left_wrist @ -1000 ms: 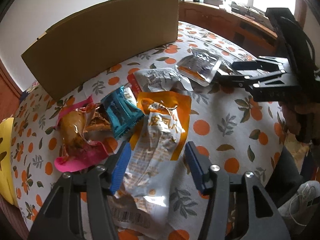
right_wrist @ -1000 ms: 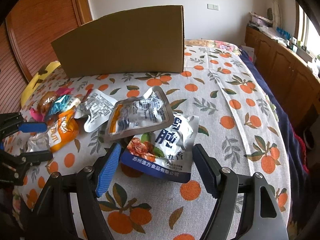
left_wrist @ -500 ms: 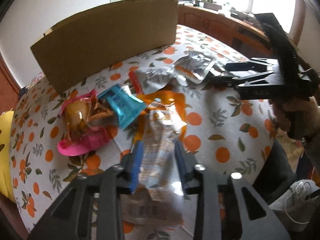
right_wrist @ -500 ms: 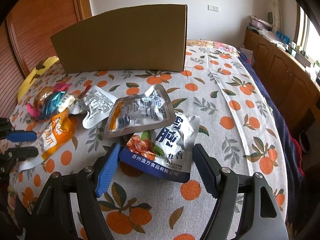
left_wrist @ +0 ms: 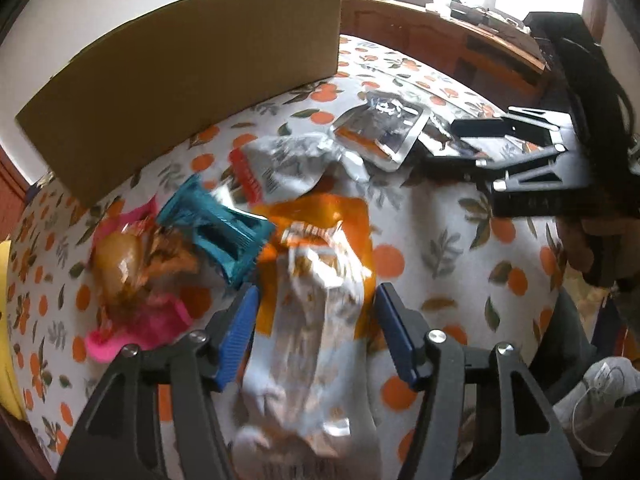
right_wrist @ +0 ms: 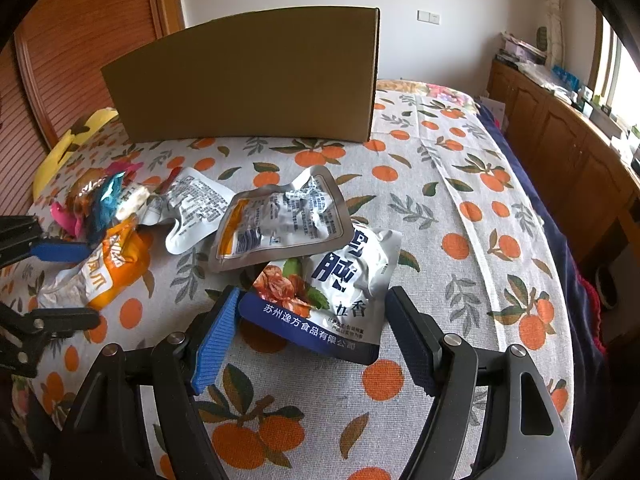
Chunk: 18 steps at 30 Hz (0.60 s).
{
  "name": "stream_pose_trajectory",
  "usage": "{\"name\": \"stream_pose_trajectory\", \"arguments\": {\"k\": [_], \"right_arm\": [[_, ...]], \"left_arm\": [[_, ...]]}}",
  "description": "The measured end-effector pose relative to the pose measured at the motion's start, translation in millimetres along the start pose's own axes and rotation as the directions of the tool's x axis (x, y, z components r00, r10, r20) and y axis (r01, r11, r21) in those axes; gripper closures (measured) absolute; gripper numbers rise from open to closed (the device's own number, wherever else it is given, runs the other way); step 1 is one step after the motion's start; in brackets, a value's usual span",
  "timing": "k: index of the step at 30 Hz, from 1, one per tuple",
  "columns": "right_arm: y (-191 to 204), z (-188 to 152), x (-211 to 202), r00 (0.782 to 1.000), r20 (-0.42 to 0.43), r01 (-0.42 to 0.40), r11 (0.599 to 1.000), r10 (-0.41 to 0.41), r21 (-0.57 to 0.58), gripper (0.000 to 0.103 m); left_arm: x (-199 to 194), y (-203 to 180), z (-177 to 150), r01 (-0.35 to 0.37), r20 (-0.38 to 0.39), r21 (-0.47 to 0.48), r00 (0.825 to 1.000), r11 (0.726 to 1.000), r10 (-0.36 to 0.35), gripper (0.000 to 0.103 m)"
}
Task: Organize snacks
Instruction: 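Grasp the orange sausage pack with the left tool while the right tool grasps the white duck pouch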
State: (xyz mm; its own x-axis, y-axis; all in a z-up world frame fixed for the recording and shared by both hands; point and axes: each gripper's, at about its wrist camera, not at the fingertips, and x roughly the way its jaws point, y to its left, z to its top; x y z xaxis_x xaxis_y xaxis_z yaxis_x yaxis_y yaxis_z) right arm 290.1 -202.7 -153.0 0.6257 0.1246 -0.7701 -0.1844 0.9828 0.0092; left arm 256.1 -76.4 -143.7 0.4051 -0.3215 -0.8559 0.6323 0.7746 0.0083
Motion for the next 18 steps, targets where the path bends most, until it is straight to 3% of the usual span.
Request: {"name": "stream_pose_trajectory", "arguments": {"k": [8,13,15,18], "right_arm": [[-0.9,-1.6,-0.9,1.000,0.003,-0.006,1.000,0.006,0.003,0.028],[-0.6,-1.5,-1.0,1.000,0.003,-0.007,1.000,0.007,0.003,0.028],[-0.7,-1.6,-1.2,1.000,0.003,-0.009,1.000,0.009,0.002,0.028],[-1.9,-1.6,-2.2,1.000,0.002,-0.019,1.000,0.019,0.005,0.028]], "left_arm": [[13.0,-5.1,18.9,-0.009,0.002,-0.016,1.000,1.000,0.009,0.041],[10.9,-4.1,15.7,0.000,-0.001,-0.008,1.000,1.000,0.000,0.047],[7.5,-4.0,11.0,0.005,0.011,-0.011,1.000,1.000,-0.005,0.053],[2.5,-3.7,3.1,0.014,0.023,-0.015,1.000,1.000,-0.014,0.054]]}}
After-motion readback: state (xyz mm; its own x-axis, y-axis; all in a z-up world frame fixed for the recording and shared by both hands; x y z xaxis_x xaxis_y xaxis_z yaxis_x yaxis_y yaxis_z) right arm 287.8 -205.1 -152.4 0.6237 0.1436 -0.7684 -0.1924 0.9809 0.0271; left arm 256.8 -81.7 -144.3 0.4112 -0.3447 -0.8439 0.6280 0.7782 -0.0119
